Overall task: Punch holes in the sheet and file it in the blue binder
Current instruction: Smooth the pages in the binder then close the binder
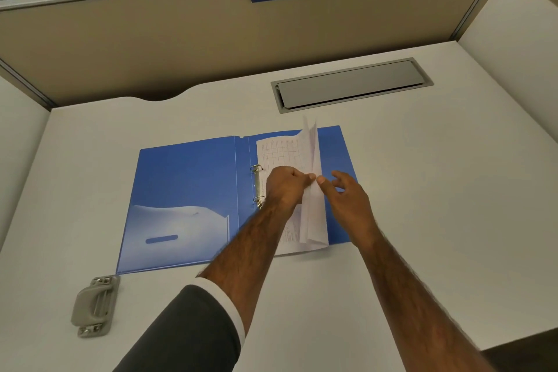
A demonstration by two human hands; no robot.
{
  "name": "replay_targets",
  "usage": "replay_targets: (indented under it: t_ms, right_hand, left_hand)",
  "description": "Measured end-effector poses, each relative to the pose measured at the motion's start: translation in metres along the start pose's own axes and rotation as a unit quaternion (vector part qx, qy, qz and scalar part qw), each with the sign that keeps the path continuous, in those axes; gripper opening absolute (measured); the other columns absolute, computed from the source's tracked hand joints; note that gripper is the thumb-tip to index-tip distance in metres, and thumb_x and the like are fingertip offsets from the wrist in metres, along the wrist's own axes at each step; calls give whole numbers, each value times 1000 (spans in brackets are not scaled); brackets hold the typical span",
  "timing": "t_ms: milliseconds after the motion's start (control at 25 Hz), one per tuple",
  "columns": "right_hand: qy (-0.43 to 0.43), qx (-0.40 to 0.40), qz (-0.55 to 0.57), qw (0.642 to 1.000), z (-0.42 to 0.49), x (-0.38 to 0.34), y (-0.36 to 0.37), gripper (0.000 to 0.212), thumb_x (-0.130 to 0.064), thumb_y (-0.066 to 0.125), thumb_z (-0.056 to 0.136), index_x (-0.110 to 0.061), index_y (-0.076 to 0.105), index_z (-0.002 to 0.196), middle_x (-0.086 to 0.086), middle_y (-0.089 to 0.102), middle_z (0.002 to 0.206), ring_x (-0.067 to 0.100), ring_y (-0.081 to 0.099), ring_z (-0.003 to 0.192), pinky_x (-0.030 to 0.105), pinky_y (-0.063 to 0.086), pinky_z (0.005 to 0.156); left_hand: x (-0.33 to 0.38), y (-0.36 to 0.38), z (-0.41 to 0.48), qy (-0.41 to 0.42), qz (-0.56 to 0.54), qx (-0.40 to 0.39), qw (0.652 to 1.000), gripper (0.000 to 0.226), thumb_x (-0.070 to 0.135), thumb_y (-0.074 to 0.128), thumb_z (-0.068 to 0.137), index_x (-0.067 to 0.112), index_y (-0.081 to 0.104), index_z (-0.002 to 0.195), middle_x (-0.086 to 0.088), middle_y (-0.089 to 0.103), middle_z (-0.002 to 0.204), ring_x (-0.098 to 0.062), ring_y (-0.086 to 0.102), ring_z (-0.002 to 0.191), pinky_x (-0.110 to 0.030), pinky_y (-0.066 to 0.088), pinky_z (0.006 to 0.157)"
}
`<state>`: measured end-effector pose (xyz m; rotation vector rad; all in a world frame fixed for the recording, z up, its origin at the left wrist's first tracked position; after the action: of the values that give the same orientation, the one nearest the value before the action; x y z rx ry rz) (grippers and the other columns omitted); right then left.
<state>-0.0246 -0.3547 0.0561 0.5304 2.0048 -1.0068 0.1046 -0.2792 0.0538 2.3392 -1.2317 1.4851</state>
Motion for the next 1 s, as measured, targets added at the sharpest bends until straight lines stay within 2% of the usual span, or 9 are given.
replay_targets:
  t_ms: [120, 200, 280, 400, 520, 600, 720, 840, 1000]
  right_hand:
    - [5, 8, 9, 1000, 4, 4, 0, 53, -65, 44, 91, -22, 57, 120, 3, 65, 117, 21, 63, 97, 32, 51, 76]
    - [23, 10, 20, 1000, 9, 12, -2, 52, -66, 43, 92, -18, 60, 103, 4, 66, 99, 23, 65, 86, 28, 48, 66]
    - [37, 15, 10, 999, 15, 23, -6, 48, -58, 52, 93, -10, 60, 95, 6, 66, 92, 22, 65, 80, 25, 44, 61]
    - [51, 33, -1, 998, 20, 37, -12, 39, -39, 64, 91, 0, 63, 88, 7, 69, 86, 18, 64, 69, 25, 44, 56]
    - [62, 61, 3, 996, 23, 46, -15, 31, -27, 69, 89, -6, 56, 70, 5, 66, 75, 17, 59, 61, 24, 41, 49]
    - [63, 70, 7, 996, 23, 49, -14, 28, -23, 70, 87, -5, 57, 70, 2, 65, 71, 15, 58, 58, 24, 40, 47]
    - [62, 83, -4, 995, 24, 49, -14, 27, -21, 72, 85, 0, 58, 74, 4, 64, 71, 14, 57, 56, 24, 40, 48]
    - [54, 88, -14, 995, 27, 47, -14, 29, -21, 72, 86, 4, 60, 79, 3, 64, 72, 13, 57, 58, 24, 40, 49]
    - [58, 96, -7, 994, 26, 45, -14, 31, -26, 65, 91, 1, 61, 77, 3, 62, 69, 15, 53, 56, 23, 37, 49]
  left_hand:
    - [-4, -6, -5, -22, -112, -9, 993, 33, 34, 71, 87, 2, 69, 97, -10, 75, 99, -27, 73, 88, -45, 61, 81]
    - [-7, -21, -6, -20, -120, -24, 992, 33, 32, 69, 90, 0, 68, 100, -11, 74, 102, -27, 73, 91, -42, 61, 80]
    - [-13, -57, -2, -5, -87, -21, 996, 34, 31, 68, 91, -2, 68, 100, -14, 74, 102, -30, 72, 93, -40, 60, 80]
    - [-37, -145, 7, -1, -38, 49, 998, 41, 34, 71, 88, -6, 66, 95, -15, 71, 91, -31, 66, 81, -41, 54, 77]
    - [-72, -218, 11, -36, -23, 122, 992, 35, 34, 74, 85, 0, 67, 91, -16, 70, 92, -28, 64, 82, -46, 55, 83]
    - [-92, -240, 10, -56, -13, 144, 988, 30, 31, 73, 86, 3, 63, 82, -17, 68, 91, -30, 63, 82, -48, 55, 83]
    - [-111, -253, 14, -65, 24, 185, 980, 36, 28, 73, 86, 11, 51, 63, -11, 59, 74, -29, 56, 74, -39, 48, 68]
    - [-118, -251, 22, -60, 55, 188, 979, 33, 26, 72, 87, 10, 53, 65, -13, 58, 74, -28, 54, 70, -37, 47, 65]
    - [-116, -247, 28, -41, 117, 208, 970, 32, 25, 70, 88, 6, 56, 66, -15, 59, 75, -32, 56, 73, -36, 44, 66]
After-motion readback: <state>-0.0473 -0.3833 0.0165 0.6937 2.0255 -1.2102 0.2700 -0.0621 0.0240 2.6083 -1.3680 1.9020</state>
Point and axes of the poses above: each hand's wrist, its own z-axis towards the middle knuckle, its own y-axis out of the palm, x = y × z, the point moved 5 cm from there along z, towards the middle knuckle
